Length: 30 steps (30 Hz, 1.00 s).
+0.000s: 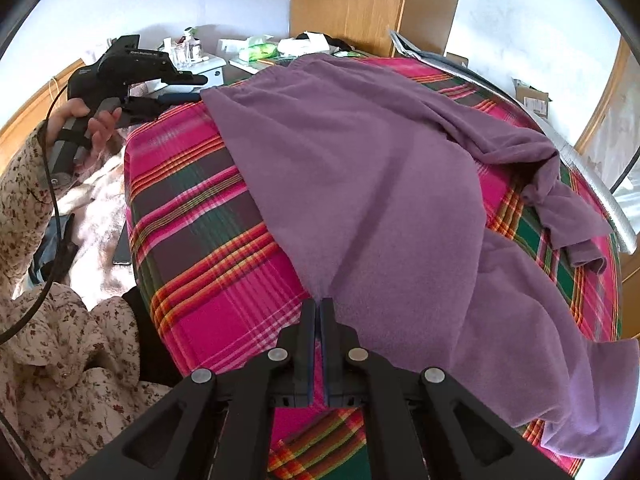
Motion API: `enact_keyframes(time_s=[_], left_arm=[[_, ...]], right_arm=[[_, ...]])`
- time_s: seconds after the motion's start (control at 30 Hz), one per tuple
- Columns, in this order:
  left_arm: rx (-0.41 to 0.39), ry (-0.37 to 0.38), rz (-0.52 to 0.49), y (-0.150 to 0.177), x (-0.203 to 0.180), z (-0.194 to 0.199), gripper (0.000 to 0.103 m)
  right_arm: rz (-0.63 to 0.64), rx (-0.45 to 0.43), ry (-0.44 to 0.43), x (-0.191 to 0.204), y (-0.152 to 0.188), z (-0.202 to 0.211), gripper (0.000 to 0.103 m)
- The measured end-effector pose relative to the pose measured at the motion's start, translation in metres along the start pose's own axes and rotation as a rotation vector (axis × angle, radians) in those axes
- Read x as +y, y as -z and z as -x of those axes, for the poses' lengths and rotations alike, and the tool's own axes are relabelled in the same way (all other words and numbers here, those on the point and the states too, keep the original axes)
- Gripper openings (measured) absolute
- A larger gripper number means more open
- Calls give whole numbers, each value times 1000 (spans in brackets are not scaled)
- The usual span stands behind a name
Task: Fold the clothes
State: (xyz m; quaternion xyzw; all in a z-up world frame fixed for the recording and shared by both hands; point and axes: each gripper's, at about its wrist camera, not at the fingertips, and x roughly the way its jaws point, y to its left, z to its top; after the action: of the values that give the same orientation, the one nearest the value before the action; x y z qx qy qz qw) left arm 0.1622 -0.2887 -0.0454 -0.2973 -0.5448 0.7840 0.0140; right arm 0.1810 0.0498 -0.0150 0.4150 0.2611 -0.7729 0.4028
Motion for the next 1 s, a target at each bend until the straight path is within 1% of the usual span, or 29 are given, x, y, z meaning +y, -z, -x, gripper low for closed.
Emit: enact_keyframes(time_s=[0.13, 0.2, 0.27, 0.33, 0.4, 0.47, 0.5, 0.53, 0.83, 1.0], left_arm=[[78, -13, 7, 6, -3, -16, 25], [93, -26, 6, 7, -6, -23, 25], [92, -32, 11, 3, -9, -29, 25], [79, -34, 42, -4, -9, -36, 25], [61, -5, 66, -9, -8, -39, 25], [50, 4, 60, -8, -8, -39, 25], [43, 4, 48, -8, -9, -38, 23], [36, 3, 33, -7, -10, -37, 5], [-49, 36, -18, -10, -11, -5, 4], [-79, 24, -16, -7, -2, 13, 4]], right_arm=[[-1, -2, -8, -2, 2, 0, 2], [0, -2, -10, -1, 3, 0, 2], [-1, -3, -12, -2, 4, 1, 2], [-2, -3, -13, -2, 5, 1, 2], [-3, -5, -13, -2, 6, 2, 2], [-8, -8, -12, -2, 7, 3, 2], [-10, -9, -12, -2, 8, 4, 2], [-10, -9, -11, -3, 8, 4, 2], [-7, -18, -17, 0, 10, 9, 2], [0, -22, -30, 4, 11, 11, 2]])
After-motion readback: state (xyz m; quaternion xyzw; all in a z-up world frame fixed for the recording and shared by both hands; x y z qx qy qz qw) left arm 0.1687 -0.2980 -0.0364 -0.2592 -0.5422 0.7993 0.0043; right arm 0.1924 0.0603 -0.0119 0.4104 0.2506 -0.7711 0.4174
